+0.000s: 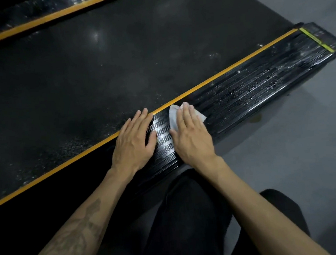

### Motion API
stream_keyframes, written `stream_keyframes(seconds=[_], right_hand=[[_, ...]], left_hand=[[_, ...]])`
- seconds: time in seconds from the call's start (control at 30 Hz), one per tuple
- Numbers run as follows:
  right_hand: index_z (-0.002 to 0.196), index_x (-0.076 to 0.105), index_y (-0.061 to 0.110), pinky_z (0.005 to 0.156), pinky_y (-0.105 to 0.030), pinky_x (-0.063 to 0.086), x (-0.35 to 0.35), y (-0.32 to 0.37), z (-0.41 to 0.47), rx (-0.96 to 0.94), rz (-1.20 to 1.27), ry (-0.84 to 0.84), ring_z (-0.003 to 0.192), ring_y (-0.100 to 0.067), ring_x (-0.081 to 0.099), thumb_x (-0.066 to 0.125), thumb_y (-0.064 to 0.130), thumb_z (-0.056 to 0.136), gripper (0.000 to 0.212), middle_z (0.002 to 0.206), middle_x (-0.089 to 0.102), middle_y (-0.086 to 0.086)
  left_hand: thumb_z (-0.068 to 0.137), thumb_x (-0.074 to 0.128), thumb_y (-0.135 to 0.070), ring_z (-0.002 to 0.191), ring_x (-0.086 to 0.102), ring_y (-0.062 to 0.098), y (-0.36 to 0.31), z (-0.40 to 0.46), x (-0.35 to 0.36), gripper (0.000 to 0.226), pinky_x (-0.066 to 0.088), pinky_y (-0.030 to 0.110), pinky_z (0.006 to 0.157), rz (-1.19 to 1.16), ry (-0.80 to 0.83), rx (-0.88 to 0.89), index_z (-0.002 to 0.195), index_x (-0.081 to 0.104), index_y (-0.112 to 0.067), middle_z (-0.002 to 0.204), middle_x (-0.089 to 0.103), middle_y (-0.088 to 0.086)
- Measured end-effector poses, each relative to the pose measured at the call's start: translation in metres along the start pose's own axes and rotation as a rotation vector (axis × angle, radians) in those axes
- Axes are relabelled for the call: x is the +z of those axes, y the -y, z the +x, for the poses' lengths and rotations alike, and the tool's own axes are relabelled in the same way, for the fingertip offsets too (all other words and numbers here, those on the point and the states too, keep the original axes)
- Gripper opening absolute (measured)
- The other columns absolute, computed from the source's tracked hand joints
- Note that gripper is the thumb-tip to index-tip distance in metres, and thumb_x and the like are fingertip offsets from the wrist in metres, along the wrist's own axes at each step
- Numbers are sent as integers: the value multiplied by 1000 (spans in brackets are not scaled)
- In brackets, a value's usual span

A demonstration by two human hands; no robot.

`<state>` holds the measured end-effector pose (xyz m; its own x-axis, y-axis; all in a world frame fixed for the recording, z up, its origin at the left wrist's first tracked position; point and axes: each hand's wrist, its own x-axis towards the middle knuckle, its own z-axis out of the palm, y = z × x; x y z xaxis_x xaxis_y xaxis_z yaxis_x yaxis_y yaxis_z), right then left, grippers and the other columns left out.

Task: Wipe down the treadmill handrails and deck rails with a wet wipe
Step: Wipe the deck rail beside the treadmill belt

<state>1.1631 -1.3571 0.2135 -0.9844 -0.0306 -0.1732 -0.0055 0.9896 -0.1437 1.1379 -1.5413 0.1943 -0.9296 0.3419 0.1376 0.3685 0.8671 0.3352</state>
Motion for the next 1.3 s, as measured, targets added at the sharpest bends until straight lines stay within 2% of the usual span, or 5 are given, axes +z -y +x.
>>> stream_keyframes(seconds=[0.47, 0.8, 0.93, 1.1, 1.3], right_hand=[[161, 4, -4, 128, -40, 5, 8, 6, 9, -33, -73, -70, 159, -30, -3, 14, 44, 112, 69, 170, -2, -23], [162, 2, 1, 128, -42, 7, 15, 5, -2, 46, -63, -88, 159, -29, -5, 9, 44, 111, 67, 171, -5, -19], [164, 6, 9, 129, -37, 2, 1, -14, 15, 25, -6, -77, 159, -22, -4, 17, 49, 110, 68, 172, -2, -10], [163, 5, 3, 128, -41, 9, 16, 1, -7, 148, -5, -116, 159, -26, -4, 10, 47, 110, 69, 171, -3, -17], [164, 4, 9, 129, -37, 2, 6, -18, 8, 66, 3, -71, 159, -22, -6, 14, 51, 108, 71, 172, -5, -9]], left_hand=[[104, 43, -32, 155, 25, 16, -2, 4, 7, 54, 20, 42, 128, -3, -23, -8, 154, 42, -11, 165, 36, 6], [104, 39, -38, 157, 22, 19, -1, 5, 9, 54, 23, 44, 127, 40, -20, 158, 152, 47, -16, 167, 31, 3], [104, 40, -36, 155, 27, 20, -2, 3, 8, 52, 26, 44, 126, 48, -28, 229, 151, 50, -14, 164, 37, 3], [105, 38, -37, 155, 27, 17, -2, 4, 7, 53, 25, 43, 126, 35, -5, 225, 152, 48, -14, 164, 37, 3], [106, 45, -32, 154, 30, 18, -3, 3, 7, 49, 27, 45, 126, 10, -13, 222, 151, 50, -13, 163, 39, 4]])
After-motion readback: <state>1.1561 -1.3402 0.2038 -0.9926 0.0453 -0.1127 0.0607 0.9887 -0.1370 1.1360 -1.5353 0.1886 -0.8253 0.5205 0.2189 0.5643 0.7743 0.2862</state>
